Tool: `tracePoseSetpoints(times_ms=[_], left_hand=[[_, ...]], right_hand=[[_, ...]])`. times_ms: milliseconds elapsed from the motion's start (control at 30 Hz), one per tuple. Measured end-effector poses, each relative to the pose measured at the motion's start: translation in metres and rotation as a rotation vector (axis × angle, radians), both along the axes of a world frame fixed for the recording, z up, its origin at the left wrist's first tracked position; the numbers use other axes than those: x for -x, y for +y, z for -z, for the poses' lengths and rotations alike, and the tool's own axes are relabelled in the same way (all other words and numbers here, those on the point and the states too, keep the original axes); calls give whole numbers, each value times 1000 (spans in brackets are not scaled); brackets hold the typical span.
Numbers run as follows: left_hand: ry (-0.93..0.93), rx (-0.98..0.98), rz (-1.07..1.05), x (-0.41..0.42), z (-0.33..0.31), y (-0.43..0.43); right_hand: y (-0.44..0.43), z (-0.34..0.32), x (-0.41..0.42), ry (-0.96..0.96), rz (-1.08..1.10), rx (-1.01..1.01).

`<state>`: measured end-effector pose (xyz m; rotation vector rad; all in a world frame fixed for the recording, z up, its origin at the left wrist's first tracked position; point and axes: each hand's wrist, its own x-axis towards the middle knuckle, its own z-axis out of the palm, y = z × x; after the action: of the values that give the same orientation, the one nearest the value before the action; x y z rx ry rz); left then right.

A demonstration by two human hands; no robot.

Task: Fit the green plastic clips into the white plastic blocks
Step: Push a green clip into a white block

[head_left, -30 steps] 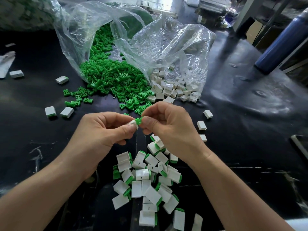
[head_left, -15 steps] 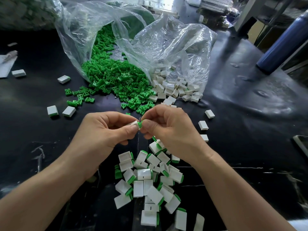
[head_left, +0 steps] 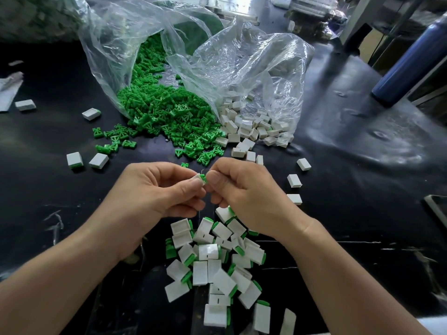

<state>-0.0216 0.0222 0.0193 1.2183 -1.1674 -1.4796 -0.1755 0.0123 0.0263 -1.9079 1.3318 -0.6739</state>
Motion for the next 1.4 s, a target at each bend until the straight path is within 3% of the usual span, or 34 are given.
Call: tracePoseSetpoints(times_ms=[633, 800, 1033, 1400], left_hand=[[-339, 252, 157, -7, -1, 5], [-130, 197, 118, -6, -5, 1], [0, 186, 60, -3, -2, -1], [102, 178, 152, -3, -5, 2]], right_hand=[[5, -8, -4, 426, -278, 244], [5, -5, -1, 148, -146, 208], [1, -6, 2, -415, 7, -284], [5, -5, -9, -697, -132, -717]])
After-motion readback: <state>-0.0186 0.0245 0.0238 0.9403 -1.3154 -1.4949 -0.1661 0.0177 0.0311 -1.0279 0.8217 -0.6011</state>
